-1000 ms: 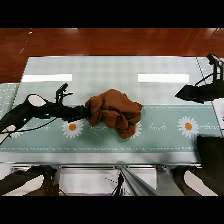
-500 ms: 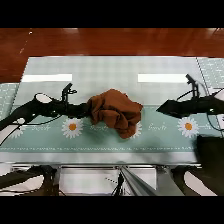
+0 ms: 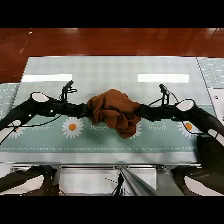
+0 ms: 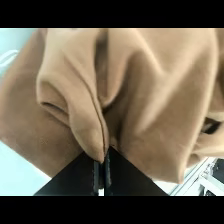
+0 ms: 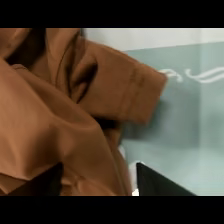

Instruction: Fold the shirts.

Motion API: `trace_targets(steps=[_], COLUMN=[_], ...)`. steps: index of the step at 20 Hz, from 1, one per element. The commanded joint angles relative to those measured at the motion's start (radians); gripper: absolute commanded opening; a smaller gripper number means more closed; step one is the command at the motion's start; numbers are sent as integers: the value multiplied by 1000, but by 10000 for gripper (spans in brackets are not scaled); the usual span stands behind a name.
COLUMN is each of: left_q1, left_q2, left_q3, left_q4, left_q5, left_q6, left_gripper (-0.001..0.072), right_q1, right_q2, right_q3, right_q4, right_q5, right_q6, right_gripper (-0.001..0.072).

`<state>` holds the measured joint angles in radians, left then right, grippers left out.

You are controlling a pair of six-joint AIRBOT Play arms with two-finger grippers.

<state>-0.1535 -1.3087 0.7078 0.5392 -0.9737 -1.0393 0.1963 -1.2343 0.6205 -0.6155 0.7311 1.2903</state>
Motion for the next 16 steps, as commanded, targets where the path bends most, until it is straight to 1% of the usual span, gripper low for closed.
trace_targets(steps=[1, 2, 3, 5, 7, 9, 12, 16], left_q1=[7, 21, 39, 99, 166, 216, 227, 217], left_q2=[29, 40, 56, 105, 170, 240, 334, 378], left_q3=[1, 2, 3, 35, 112, 232, 500, 913], left_q4=[-1, -1, -1, -1, -1, -1, -2, -2], left_q5=[-6, -6, -6, -33, -94, -163, -217, -217], left_q6=[7, 10, 10, 10, 10, 7, 6, -4], left_gripper=[21, 21, 20, 20, 20, 20, 20, 20], right_q1=[72, 64, 45, -20, -107, -192, -260, -263], right_q2=[-56, -45, -28, 39, 143, 256, 393, 468], right_q3=[-3, 7, 22, 68, 132, 214, 393, 663], right_q4=[111, 108, 108, 82, 35, 32, 33, 29], right_q5=[-102, -78, -32, 71, 153, 214, 274, 272], right_q6=[-48, -68, -90, -127, -123, -101, -66, 15], right_gripper=[278, 61, 27, 26, 26, 26, 25, 25])
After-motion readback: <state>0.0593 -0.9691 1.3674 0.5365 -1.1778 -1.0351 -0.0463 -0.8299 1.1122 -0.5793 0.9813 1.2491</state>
